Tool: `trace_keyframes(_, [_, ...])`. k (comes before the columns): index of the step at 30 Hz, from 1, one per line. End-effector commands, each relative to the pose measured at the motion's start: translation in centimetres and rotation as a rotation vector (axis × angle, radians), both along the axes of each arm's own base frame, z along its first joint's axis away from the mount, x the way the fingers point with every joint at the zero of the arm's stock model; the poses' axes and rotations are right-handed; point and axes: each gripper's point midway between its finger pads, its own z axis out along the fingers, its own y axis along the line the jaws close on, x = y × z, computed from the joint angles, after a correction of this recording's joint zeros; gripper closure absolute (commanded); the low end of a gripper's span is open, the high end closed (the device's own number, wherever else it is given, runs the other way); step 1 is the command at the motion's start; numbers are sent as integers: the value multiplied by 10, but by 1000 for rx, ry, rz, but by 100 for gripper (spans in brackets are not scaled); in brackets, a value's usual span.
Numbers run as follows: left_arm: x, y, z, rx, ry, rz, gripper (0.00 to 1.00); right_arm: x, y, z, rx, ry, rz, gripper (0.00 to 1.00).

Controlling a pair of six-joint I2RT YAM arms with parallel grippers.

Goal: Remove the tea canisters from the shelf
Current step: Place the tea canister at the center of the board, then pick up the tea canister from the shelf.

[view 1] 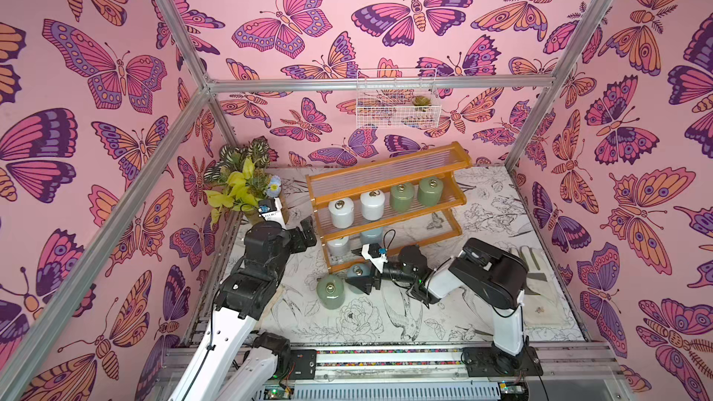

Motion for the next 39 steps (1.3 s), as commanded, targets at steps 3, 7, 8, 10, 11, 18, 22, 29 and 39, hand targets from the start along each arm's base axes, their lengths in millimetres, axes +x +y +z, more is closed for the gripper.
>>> trace_keyframes(3, [4, -7, 7, -17, -31, -36, 0, 38, -28, 54, 73, 10, -171, 1])
trace_keyframes(7, [3, -10, 9, -20, -38, -55, 0, 65, -50, 76, -40, 29, -336, 1])
trace_keyframes(8, [2, -11, 11, -22, -41, -62, 0, 68, -55, 78, -97, 16, -368, 1])
trace_keyframes(10, [0, -12, 12, -23, -47, -71, 0, 76, -71, 92, -156, -24, -457, 1])
trace_keyframes(11, [0, -12, 12, -23, -48, -75, 0, 81, -81, 97, -175, -47, -520, 1])
trace_keyframes(18, [0, -19, 12, -18, -44, -116, 0, 115, -152, 126, -199, -44, -862, 1])
trace_keyframes(22, [1, -23, 14, -18, -47, -139, 0, 131, -196, 133, -161, 4, -1028, 1])
trace_keyframes(29, [0, -32, 21, -21, -70, -196, 0, 145, -270, 140, -122, 23, -1248, 1])
trace_keyframes(39, [-1, -43, 26, -28, -84, -259, 0, 157, -324, 152, -70, 35, -1382, 1])
